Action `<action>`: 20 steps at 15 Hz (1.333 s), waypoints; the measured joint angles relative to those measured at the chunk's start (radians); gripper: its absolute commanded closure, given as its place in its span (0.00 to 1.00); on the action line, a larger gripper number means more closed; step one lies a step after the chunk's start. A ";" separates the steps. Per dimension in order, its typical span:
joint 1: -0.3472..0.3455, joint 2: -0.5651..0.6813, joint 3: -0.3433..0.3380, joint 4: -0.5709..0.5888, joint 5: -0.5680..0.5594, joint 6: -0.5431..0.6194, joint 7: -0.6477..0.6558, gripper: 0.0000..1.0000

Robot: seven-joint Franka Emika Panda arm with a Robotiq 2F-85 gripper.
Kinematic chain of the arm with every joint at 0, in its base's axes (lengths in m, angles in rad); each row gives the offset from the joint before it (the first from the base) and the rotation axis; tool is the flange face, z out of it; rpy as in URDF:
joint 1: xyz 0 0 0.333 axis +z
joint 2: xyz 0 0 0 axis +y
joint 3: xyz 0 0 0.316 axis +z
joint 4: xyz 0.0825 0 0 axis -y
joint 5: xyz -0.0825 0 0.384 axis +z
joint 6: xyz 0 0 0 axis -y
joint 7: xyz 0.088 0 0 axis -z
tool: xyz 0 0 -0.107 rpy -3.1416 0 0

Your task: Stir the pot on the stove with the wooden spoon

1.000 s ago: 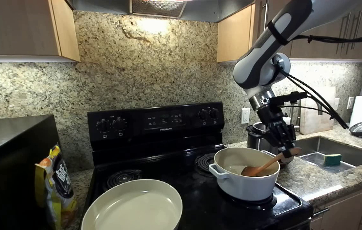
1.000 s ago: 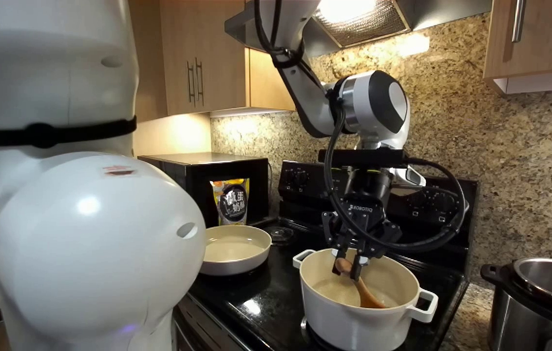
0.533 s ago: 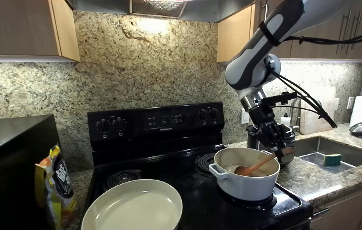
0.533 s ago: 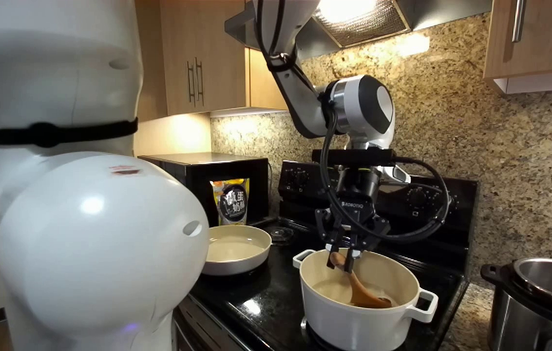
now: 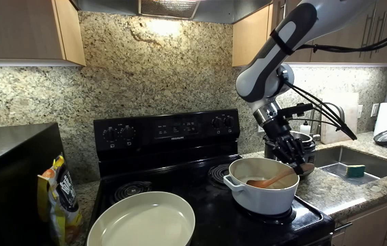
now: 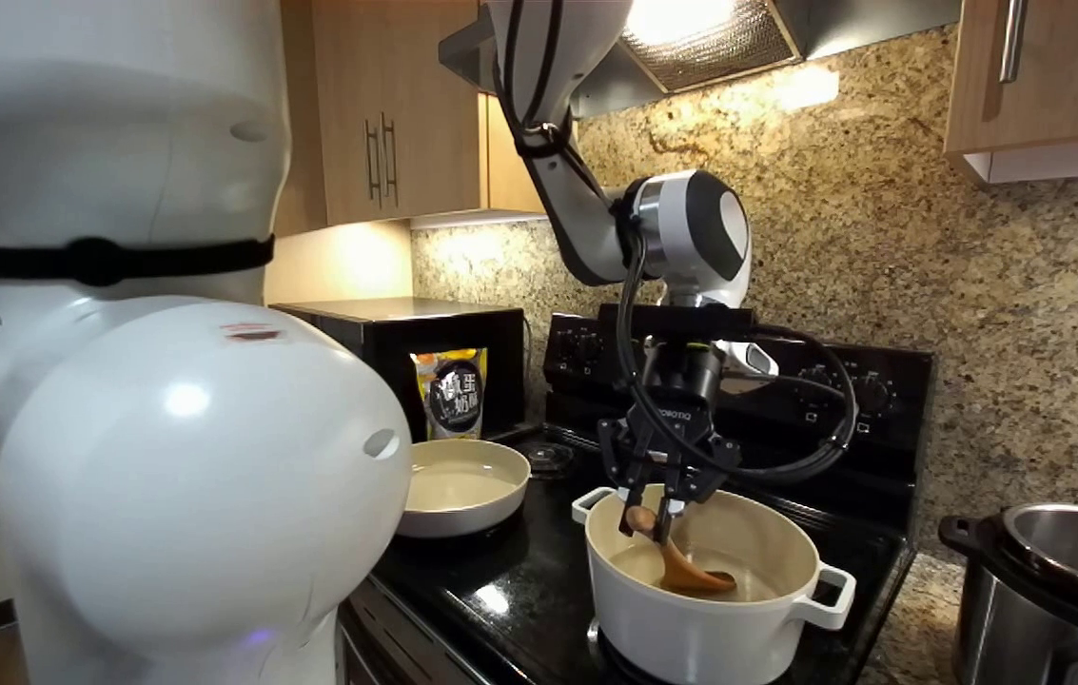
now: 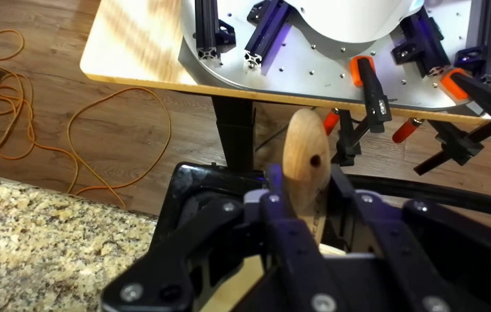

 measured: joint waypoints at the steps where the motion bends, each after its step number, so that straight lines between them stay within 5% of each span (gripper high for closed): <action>1: -0.001 -0.001 -0.002 0.000 0.000 -0.009 0.000 0.93; 10: -0.038 -0.021 -0.051 0.005 -0.042 -0.031 0.001 0.93; 20: -0.012 0.042 -0.008 0.020 -0.045 0.031 0.013 0.93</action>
